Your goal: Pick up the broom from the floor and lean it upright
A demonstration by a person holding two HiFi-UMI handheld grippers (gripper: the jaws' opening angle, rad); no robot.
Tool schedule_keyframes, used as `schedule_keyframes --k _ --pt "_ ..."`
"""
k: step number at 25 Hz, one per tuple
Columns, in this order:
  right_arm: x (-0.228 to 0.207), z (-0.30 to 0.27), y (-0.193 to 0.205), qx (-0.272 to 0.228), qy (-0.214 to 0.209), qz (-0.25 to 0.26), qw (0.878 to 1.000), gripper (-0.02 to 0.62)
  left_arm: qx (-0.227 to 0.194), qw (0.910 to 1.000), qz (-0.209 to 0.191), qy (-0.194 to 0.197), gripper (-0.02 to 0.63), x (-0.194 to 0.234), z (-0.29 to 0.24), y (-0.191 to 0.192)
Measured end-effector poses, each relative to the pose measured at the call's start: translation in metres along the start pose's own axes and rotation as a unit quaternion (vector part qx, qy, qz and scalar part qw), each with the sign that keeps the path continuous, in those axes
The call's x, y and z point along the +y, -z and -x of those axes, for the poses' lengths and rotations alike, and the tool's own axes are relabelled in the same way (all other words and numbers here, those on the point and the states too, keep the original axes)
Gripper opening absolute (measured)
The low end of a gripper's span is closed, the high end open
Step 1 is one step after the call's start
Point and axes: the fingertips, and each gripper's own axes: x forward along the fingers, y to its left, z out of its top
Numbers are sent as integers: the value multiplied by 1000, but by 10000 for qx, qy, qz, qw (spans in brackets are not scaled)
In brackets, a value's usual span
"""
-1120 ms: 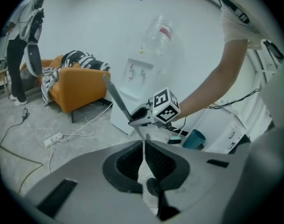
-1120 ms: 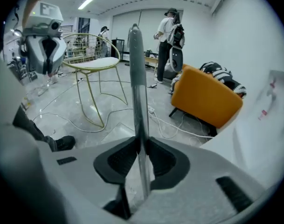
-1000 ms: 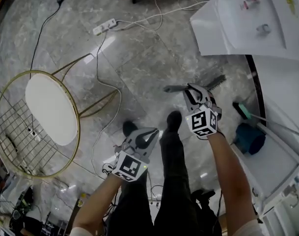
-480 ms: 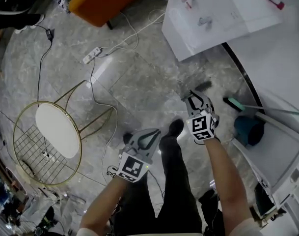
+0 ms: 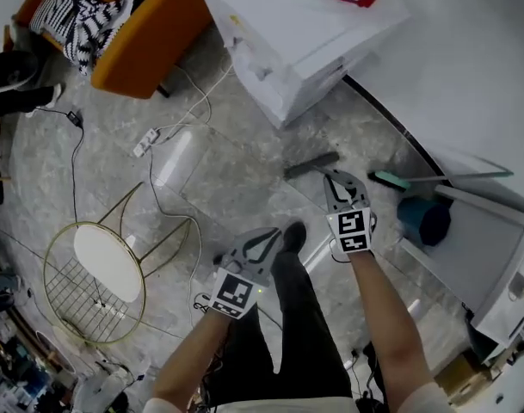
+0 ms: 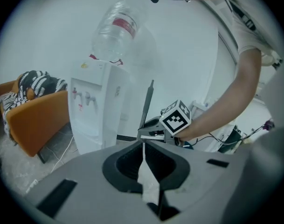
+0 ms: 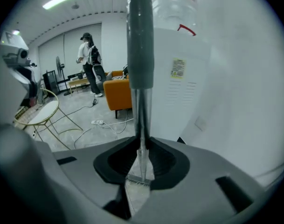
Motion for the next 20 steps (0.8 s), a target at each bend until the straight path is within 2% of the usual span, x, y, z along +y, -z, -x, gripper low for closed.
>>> schedule_keyframes --k 5,10,16,20 --pt "-58 29 2 -123 307 -694 9970 80 60 9993 -328 188 15 -21 -39 -44" --pt "-119 51 6 -231 709 -1292 9888 80 -82 9980 -549 307 15 -41 -74 -92" --pt "-173 59 16 -217 1202 -1612 9793 80 -188 9973 -465 536 15 -48 -114 -119" --pt "-207 59 25 -150 1495 -1746 9731 80 -113 9950 -578 803 15 -55 -149 -126"
